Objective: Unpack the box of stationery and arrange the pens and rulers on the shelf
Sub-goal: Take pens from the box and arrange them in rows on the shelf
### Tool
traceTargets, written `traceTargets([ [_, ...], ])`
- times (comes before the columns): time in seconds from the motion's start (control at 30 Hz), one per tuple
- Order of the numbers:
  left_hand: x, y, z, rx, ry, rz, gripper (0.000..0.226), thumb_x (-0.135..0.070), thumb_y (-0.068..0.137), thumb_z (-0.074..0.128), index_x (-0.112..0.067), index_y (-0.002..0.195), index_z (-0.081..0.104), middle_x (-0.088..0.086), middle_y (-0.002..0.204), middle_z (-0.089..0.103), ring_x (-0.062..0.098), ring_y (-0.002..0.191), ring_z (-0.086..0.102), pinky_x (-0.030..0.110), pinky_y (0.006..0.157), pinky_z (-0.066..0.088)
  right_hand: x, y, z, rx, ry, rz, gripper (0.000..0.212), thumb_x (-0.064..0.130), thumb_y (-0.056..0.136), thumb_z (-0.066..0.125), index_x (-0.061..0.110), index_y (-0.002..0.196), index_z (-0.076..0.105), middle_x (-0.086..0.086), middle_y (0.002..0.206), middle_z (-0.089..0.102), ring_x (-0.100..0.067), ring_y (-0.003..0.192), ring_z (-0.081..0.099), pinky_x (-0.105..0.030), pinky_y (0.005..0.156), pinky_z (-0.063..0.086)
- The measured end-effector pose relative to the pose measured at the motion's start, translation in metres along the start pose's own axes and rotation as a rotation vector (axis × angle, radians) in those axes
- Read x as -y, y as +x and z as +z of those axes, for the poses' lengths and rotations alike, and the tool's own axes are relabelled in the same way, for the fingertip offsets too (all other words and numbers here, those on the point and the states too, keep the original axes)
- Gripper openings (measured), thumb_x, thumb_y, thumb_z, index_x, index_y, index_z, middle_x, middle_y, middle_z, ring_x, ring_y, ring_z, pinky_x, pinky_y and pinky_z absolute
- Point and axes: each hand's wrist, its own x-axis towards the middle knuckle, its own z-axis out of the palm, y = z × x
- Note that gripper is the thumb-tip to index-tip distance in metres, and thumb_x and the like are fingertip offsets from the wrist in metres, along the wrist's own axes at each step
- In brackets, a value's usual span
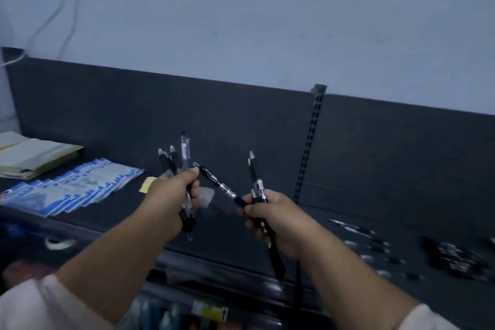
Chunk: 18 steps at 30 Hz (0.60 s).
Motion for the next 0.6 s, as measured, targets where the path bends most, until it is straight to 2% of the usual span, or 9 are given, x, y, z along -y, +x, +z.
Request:
traceTargets([
  [0.3,0.095,-0.05,0.16,0.192,0.178,-0.124,0.009,-0.017,0.089,0.063,-0.016,0.085,0.055,-0.001,0.058,0.053,0.009,0.046,0.046,0.017,0.038,0.036,-0.031,-0.078,-0.188,-0.199,-0.043,0.057,0.019,0.0,0.088,0.054,0.017,0.093,0.058,-0.001,0.078,0.067,-0.007,0.053,0.055,-0.018,0.042,0.034],
  [0.5,0.163,-0.085,0.253,0.292,0.295,-0.191,0.014,-0.012,0.089,0.062,-0.007,0.101,0.056,0.005,0.067,0.06,0.012,0.051,0.049,0.02,0.041,0.04,-0.058,-0.127,-0.305,-0.413,0.092,0.118,0.014,0.003,0.092,0.054,0.017,0.09,0.057,-0.003,0.079,0.068,-0.008,0.054,0.055,-0.018,0.041,0.038],
  [0.6,0.196,-0.105,0.297,0.355,0.369,-0.229,0.013,-0.011,0.089,0.063,-0.004,0.1,0.058,0.008,0.072,0.063,0.014,0.055,0.051,0.024,0.046,0.042,-0.073,-0.153,-0.359,-0.519,0.172,0.129,0.011,0.004,0.093,0.055,0.015,0.089,0.056,-0.005,0.075,0.065,-0.008,0.051,0.053,-0.018,0.04,0.038],
])
